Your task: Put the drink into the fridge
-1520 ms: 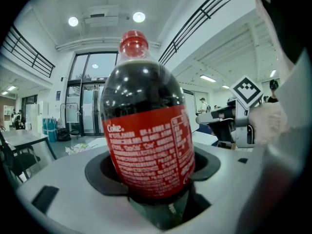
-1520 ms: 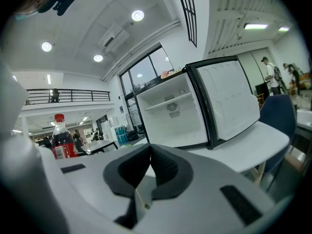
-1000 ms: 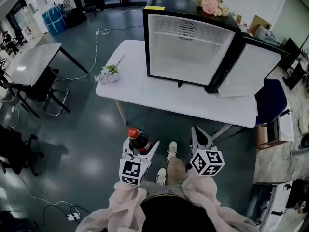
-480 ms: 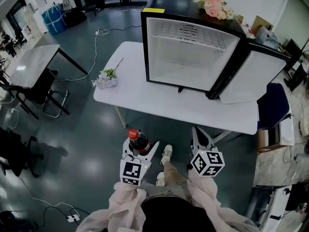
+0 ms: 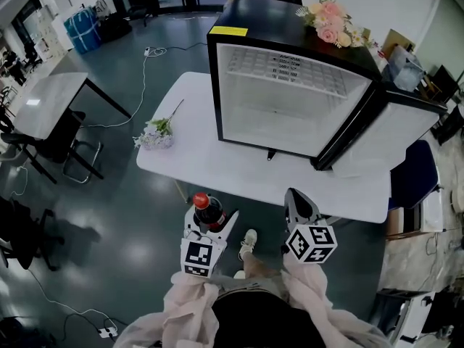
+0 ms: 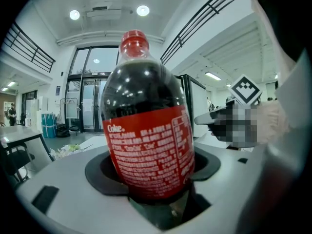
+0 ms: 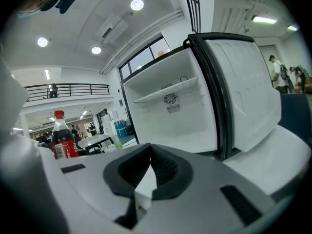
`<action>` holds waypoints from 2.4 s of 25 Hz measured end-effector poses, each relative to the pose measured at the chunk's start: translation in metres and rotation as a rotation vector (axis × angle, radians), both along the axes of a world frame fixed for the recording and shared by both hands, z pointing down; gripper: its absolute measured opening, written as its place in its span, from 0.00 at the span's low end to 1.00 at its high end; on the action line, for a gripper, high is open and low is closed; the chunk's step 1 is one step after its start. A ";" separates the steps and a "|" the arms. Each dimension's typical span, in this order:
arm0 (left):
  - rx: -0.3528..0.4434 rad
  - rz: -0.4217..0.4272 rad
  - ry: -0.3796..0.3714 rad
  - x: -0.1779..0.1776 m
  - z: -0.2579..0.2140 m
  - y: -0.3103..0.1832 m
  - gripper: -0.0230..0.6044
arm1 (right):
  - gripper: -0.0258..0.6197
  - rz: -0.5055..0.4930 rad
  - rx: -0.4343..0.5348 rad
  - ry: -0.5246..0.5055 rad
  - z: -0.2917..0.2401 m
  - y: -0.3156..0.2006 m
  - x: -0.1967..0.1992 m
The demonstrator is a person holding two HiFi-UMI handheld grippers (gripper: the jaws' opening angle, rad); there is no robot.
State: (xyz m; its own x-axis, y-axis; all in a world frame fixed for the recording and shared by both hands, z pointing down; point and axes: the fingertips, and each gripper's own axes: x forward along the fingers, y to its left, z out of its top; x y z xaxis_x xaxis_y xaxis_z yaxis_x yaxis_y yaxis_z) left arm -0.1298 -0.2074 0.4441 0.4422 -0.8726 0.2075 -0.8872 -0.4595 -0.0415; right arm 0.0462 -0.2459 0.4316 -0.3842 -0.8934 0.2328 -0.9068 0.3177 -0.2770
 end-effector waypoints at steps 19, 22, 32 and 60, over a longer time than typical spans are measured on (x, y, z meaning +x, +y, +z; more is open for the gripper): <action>0.021 0.010 -0.020 0.026 -0.004 -0.143 0.57 | 0.06 -0.029 -0.017 -0.011 0.002 -0.147 0.015; 0.018 0.003 -0.022 0.027 -0.001 -0.157 0.57 | 0.06 -0.046 -0.022 -0.014 0.006 -0.163 0.011; 0.022 0.009 -0.041 0.038 0.009 -0.189 0.57 | 0.06 -0.069 -0.020 -0.042 0.016 -0.192 0.013; 0.018 0.180 -0.016 0.097 0.013 -0.244 0.57 | 0.06 0.008 -0.033 -0.039 0.029 -0.194 0.046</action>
